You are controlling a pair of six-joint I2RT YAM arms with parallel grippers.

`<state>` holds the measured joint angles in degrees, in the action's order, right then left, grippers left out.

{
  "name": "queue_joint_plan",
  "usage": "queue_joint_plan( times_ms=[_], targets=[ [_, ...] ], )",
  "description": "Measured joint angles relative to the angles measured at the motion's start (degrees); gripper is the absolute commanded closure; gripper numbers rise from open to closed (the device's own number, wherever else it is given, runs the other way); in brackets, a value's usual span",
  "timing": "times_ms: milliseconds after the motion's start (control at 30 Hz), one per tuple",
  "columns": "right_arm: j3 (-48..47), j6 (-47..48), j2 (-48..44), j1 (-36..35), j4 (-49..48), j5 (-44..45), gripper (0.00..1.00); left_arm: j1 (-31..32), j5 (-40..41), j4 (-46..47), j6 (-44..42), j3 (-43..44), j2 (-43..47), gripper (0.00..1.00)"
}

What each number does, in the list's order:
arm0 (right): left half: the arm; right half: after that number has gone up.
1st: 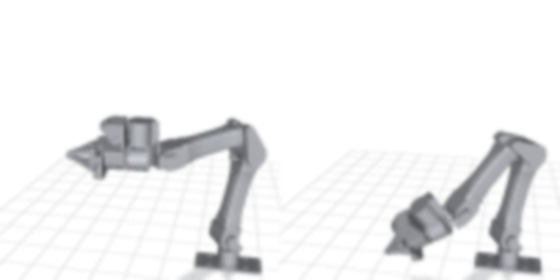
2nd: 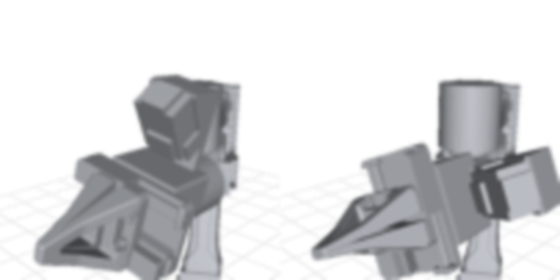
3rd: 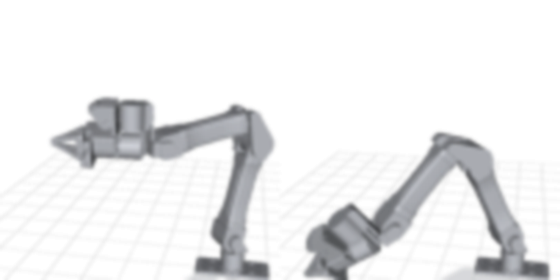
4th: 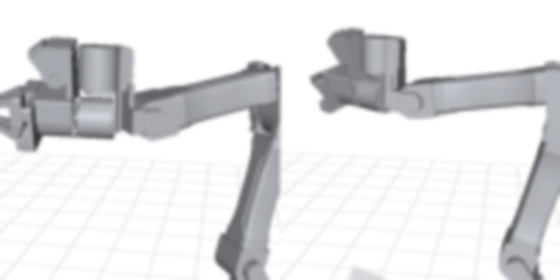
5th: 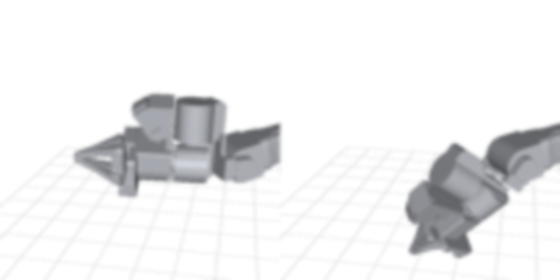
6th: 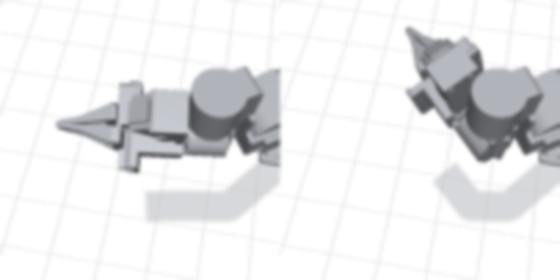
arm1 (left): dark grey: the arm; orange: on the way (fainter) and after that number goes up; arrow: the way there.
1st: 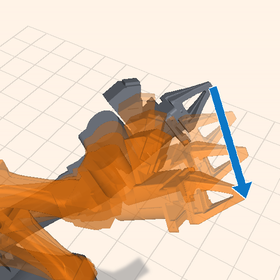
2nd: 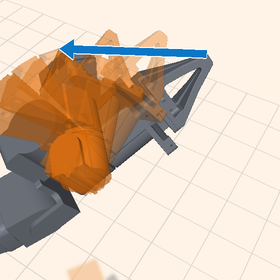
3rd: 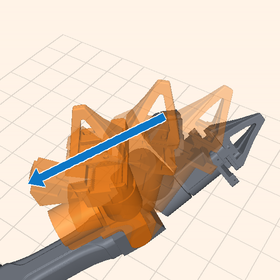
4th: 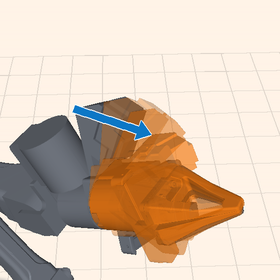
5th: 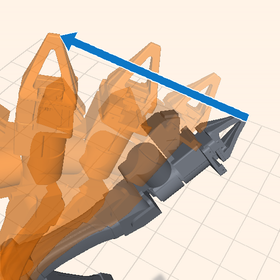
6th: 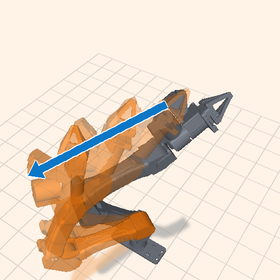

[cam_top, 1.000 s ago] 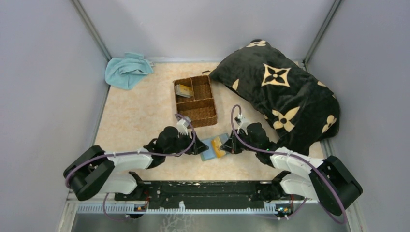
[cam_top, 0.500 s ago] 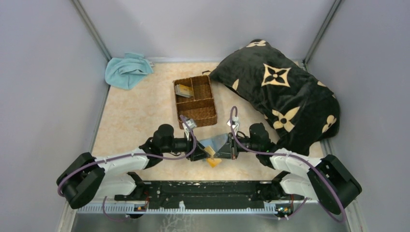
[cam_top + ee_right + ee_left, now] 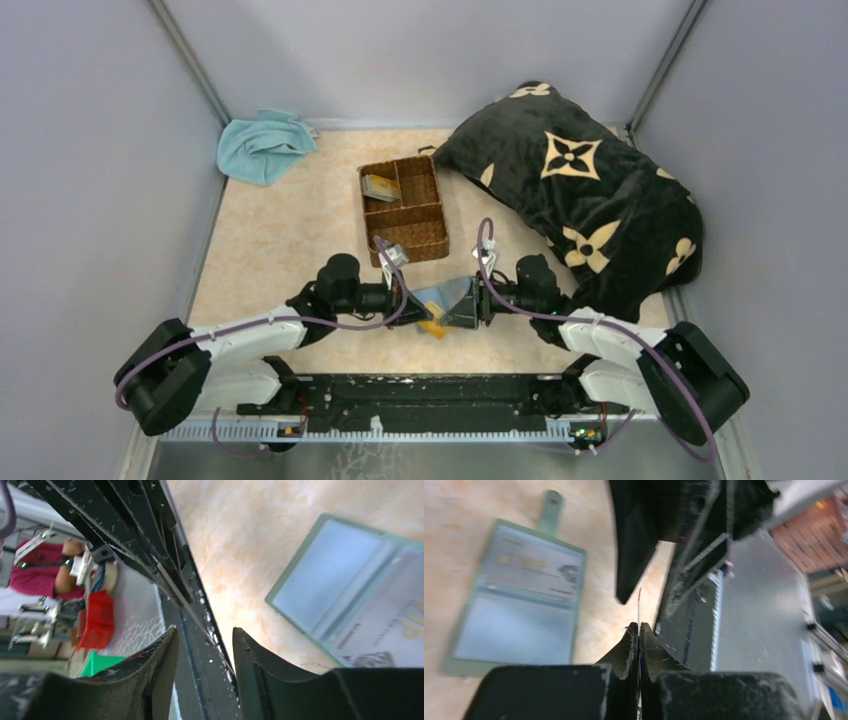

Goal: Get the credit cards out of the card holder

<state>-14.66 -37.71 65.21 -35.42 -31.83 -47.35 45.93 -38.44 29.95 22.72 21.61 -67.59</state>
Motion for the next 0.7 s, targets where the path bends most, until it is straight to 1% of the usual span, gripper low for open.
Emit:
queue_joint_plan(
  times_ms=[67,167,233,300,400,500,633,700],
  targets=[
    [0.2,0.0,-2.7,0.0,1.7,4.8,0.54,0.0,5.4,-2.2,0.4,0.4,1.7,1.0],
    [1.3,-0.2,-10.6,0.0,4.6,15.1,0.54,-0.9,14.9,-5.8,2.1,1.6,4.8,1.0],
    [1.3,0.1,-15.1,0.0,7.3,21.0,0.55,-3.1,20.3,-8.3,3.3,3.6,6.5,1.0],
    [1.1,0.7,-17.3,0.0,9.7,25.2,0.56,-7.2,23.6,-10.3,4.7,7.0,6.3,1.0],
    [0.3,1.7,-15.9,0.0,13.2,29.0,0.56,-14.2,26.4,-13.0,5.3,14.4,2.5,1.0],
    [-0.4,2.2,-12.9,0.0,15.4,30.4,0.56,-20.9,28.0,-16.4,4.3,24.7,-4.6,1.0],
    [-0.7,2.3,-10.1,0.0,15.8,30.8,0.56,-26.2,27.9,-18.4,3.5,33.0,-11.7,1.0],
    [-1.3,2.4,-9.0,0.0,16.2,30.8,0.56,-27.7,27.6,-19.0,3.5,36.4,-15.4,1.0]
  ],
)
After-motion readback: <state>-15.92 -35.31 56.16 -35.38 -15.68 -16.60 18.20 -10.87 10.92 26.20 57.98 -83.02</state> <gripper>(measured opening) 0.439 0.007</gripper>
